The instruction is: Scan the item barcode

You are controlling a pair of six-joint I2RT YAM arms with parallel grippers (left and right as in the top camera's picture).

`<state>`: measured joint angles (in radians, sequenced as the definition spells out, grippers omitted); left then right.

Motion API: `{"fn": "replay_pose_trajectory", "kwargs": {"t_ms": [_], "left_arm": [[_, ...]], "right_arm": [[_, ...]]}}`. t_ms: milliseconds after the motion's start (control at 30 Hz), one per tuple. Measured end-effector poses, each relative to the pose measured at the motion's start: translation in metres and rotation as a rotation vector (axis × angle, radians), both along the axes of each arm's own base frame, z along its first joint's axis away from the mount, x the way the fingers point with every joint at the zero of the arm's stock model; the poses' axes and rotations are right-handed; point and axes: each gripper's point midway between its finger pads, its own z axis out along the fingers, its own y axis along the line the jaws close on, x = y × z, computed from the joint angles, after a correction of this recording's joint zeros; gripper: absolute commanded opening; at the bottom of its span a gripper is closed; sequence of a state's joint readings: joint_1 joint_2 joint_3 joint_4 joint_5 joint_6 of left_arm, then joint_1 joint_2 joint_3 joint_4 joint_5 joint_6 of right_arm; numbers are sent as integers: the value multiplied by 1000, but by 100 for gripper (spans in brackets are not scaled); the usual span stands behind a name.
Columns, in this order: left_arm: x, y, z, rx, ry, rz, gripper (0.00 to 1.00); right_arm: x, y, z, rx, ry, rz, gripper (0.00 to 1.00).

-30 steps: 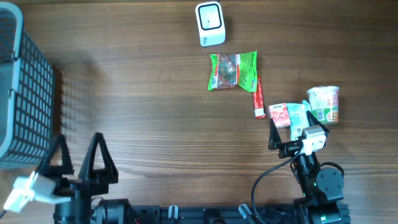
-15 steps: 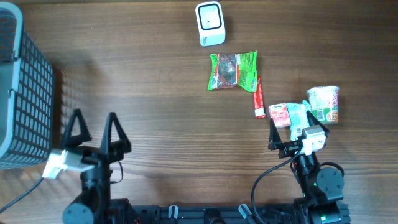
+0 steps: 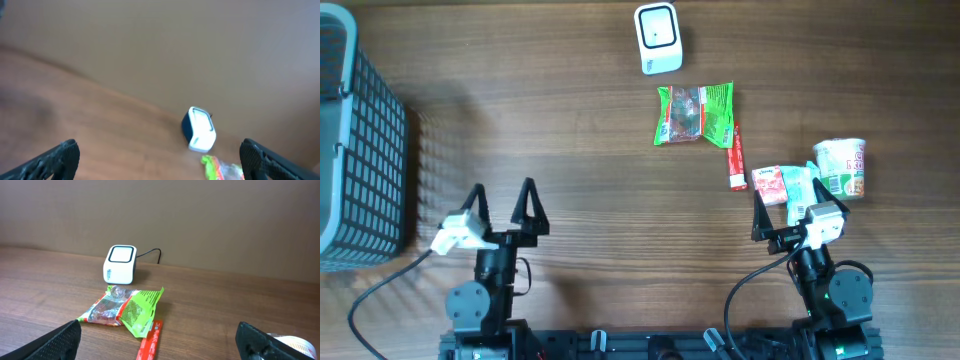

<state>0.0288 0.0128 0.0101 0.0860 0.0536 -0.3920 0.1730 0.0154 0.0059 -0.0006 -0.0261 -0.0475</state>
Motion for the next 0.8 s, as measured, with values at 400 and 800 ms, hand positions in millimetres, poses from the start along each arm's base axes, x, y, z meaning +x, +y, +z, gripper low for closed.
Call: {"fn": "replay_pose_trajectory", "kwargs": {"t_ms": [400,800], "left_arm": [[0,1,-38,292,147,6,100],[0,2,-38,342,147,14,100]], "right_arm": [[0,0,0,0,0,0,100],[0,0,0,0,0,0,100]]}}
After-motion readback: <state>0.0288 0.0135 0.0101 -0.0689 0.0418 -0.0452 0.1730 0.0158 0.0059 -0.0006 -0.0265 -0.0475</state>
